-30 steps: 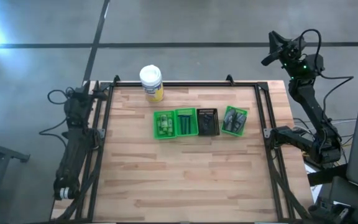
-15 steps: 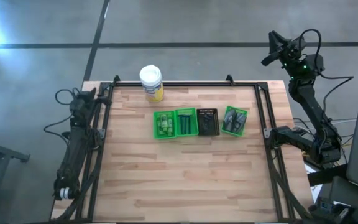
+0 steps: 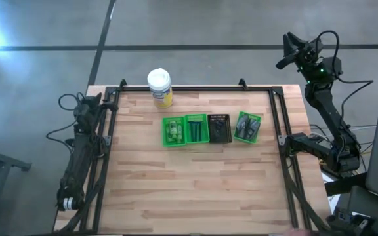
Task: Pick & Place Travel size toiletries
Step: Return to Home Position
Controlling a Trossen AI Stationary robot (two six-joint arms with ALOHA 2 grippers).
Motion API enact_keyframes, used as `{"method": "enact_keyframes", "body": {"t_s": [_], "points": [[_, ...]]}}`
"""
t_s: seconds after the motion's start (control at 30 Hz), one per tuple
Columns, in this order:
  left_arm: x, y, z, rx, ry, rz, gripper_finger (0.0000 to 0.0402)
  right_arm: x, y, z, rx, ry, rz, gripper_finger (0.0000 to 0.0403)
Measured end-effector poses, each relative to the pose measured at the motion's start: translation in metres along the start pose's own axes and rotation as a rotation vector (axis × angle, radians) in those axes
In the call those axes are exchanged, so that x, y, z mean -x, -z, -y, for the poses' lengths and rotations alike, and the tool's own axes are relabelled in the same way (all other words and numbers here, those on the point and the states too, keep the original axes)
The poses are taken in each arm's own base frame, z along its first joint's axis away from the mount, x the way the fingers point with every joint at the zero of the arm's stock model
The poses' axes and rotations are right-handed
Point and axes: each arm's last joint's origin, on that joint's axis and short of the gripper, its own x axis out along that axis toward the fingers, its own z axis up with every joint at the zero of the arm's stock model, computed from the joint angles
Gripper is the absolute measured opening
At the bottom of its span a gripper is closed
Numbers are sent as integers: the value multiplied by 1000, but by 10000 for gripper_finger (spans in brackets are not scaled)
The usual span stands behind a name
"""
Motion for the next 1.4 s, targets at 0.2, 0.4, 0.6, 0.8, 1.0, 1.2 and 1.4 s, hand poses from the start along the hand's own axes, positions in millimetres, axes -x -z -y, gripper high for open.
{"method": "enact_keyframes", "body": {"t_s": [0.2,0.4,0.6,0.8,1.0,1.2,1.4], "points": [[0,0,0,0,0,-1,204,0,0,-1,-43,-7,0,117],[0,0,0,1,0,-2,204,2,-8,-5,-198,-29,-69,134],[0,1,0,1,0,-3,204,-4,-13,-7,-177,16,-208,150],[0,1,0,1,1,-4,204,-26,-6,-20,58,-261,-204,165],[0,1,0,1,1,-4,204,-35,-9,-40,6,-426,-220,180],[0,1,0,1,1,-5,204,33,-55,-69,213,-447,-38,193],[0,1,0,0,1,-5,204,102,-71,-67,352,108,-97,202]]}}
